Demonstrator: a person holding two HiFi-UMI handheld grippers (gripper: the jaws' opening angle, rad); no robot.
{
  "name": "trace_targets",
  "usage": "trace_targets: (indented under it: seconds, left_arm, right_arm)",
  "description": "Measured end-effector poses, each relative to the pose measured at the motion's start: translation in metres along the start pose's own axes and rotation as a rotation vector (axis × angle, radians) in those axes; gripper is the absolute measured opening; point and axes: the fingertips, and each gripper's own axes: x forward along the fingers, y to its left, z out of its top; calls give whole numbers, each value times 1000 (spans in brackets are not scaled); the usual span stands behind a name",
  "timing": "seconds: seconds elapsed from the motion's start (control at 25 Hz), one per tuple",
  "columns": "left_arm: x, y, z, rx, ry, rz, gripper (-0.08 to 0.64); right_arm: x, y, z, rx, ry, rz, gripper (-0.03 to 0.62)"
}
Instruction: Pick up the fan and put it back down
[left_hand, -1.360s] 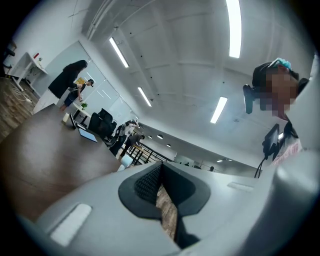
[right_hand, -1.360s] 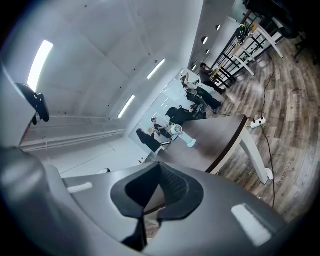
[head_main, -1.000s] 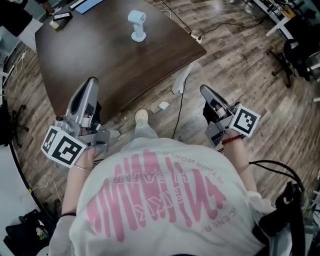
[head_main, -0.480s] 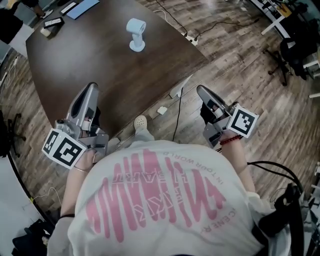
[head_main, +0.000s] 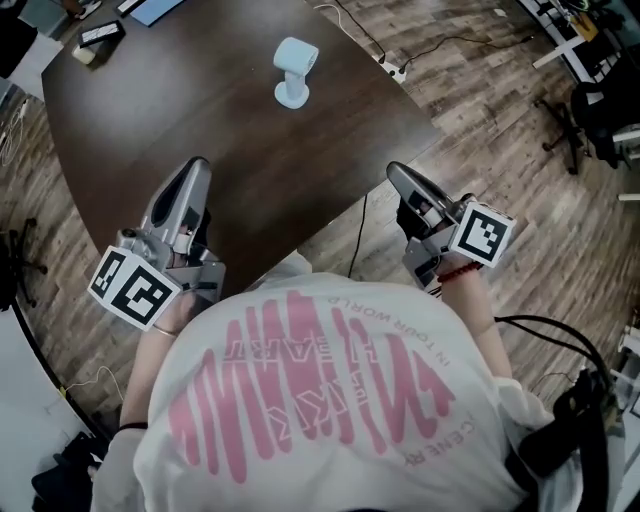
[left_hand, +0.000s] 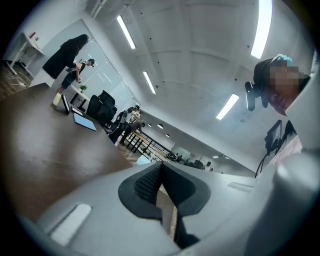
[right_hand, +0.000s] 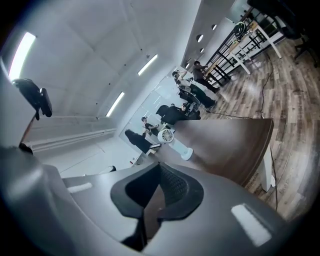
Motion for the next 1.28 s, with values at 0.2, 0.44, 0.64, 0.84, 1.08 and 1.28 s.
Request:
trace_targets:
  seconds: [0.2,0.44,0.64,0.84,1.08,1.28]
  left_arm:
    - [9,22,-7,-28,44,8,16]
    - [20,60,-13,-57,75,37,16]
    - [28,82,-18,-95,91,40,16]
    - [37,105,-23,-103,101,53,15]
    - [39,133,-29,-126,87,72,16]
    - [36,153,-35,-164,87,91,17]
  right_arm:
    - [33,-7,0,13,29,0,6]
    - [76,-20,5,51,33,20,5]
    - [100,-29,7,-6,60,-17,6]
    - [123,-39,9,-156,138,-52,28]
    - [156,-52,9,-278,180,-80,89]
    - [181,-60,10,-343,220,-107,150]
